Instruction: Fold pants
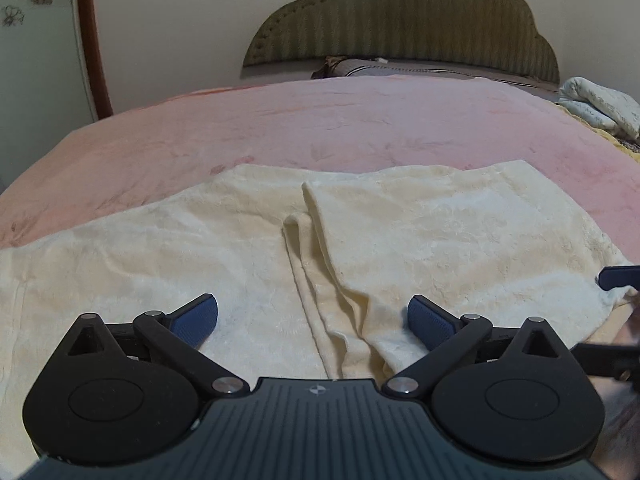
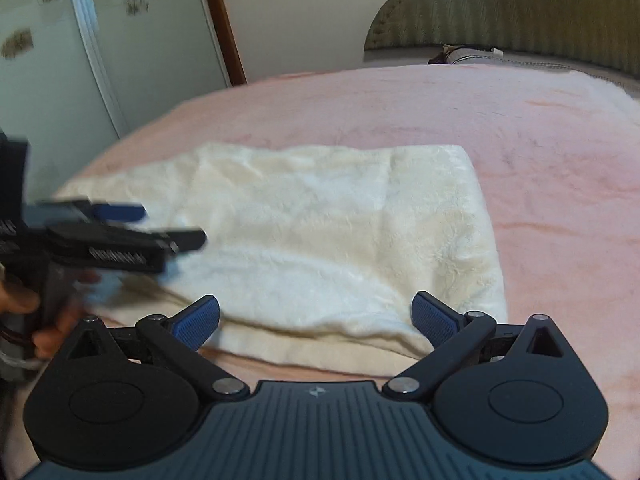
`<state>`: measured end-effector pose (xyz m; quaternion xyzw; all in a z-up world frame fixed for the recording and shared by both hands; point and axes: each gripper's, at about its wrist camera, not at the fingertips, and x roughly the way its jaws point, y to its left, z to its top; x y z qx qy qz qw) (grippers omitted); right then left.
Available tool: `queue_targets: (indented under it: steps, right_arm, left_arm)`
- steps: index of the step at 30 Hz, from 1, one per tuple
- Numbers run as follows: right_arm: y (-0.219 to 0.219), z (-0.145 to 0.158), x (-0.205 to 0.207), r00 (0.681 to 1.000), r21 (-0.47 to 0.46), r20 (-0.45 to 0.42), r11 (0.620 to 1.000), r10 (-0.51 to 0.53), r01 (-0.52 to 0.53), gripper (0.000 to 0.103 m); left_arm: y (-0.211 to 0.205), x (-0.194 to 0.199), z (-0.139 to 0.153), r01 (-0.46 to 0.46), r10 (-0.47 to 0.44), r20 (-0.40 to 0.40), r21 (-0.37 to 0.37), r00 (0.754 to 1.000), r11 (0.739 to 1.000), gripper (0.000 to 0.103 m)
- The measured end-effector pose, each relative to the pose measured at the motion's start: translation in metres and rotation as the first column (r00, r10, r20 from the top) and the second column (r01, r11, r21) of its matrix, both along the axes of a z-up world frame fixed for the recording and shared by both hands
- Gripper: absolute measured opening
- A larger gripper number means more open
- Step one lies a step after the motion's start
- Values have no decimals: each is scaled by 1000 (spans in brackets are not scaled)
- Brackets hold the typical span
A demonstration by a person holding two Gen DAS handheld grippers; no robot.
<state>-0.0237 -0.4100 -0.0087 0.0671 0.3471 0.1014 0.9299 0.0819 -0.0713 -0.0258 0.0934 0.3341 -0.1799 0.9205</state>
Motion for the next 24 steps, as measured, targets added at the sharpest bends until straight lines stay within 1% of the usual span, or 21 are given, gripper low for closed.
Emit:
queue_targets:
  steps: [2, 3, 5, 7, 9, 10, 11, 12, 13, 14, 15, 17, 18, 19, 20, 21, 23, 24]
  right_arm:
    - [12, 3, 0, 1000, -75, -8, 997, -10, 9, 103]
    - [17, 6, 2, 1000, -104, -14, 994, -27, 25, 103]
    - [28, 14, 8, 996, -158, -31, 985, -79, 73, 103]
    - [37, 20, 14, 991, -212, -4, 969, -133, 129, 103]
    - [45, 17, 18, 988, -235, 31, 960, -149, 152, 103]
    - [46, 14, 20, 988, -226, 25, 962, -149, 151, 103]
    - [45, 12, 21, 989, -194, 14, 970, -146, 146, 103]
    - [42, 11, 20, 991, -139, 1, 981, -134, 133, 103]
    - [39, 13, 18, 993, -97, -9, 989, -117, 115, 103]
    - [37, 17, 13, 996, -50, -1, 995, -91, 91, 103]
    - [34, 23, 7, 996, -14, 25, 996, -83, 84, 103]
    - [30, 33, 3, 992, 22, 62, 994, -111, 110, 103]
    - [27, 34, 7, 989, 25, 64, 991, -130, 129, 103]
    - [23, 30, 13, 987, 16, 40, 988, -156, 155, 103]
    - [20, 22, 20, 983, -3, -9, 983, -182, 182, 103]
    - [17, 6, 29, 975, -41, -91, 979, -202, 199, 103]
    - [27, -2, 20, 987, -126, -2, 979, -164, 162, 103]
    - [29, -4, 15, 985, -135, 15, 976, -170, 170, 103]
  left_arm:
    - [5, 0, 3, 10, -10, -28, -12, 1000, 1000, 103]
    - [11, -2, 5, 13, -14, -22, -33, 1000, 999, 103]
    - [24, -7, 8, -19, 18, -10, -69, 1000, 997, 103]
    - [40, -12, 8, -59, 60, 11, -95, 998, 994, 103]
    - [55, -16, 8, -103, 107, 33, -102, 994, 989, 103]
    - [61, -16, 7, -126, 129, 33, -92, 991, 988, 103]
    - [66, -15, 7, -149, 151, 25, -69, 988, 986, 102]
    - [71, -12, 7, -159, 160, 12, -45, 987, 986, 102]
    - [76, -11, 6, -158, 158, 5, -41, 987, 987, 103]
    - [79, -11, 6, -157, 158, 4, -50, 988, 986, 103]
    - [81, -11, 6, -163, 164, 1, -62, 987, 985, 103]
    - [79, -10, 5, -172, 172, -5, -65, 985, 983, 102]
    - [77, -12, 5, -167, 167, -3, -60, 986, 984, 102]
    - [74, -13, 5, -157, 157, -3, -52, 988, 986, 102]
    - [72, -15, 5, -148, 148, -2, -42, 989, 988, 103]
    - [71, -16, 5, -140, 140, 2, -28, 990, 990, 103]
    - [73, -18, 6, -143, 144, 14, -13, 990, 990, 103]
    - [76, -18, 6, -156, 156, 15, -18, 988, 988, 103]
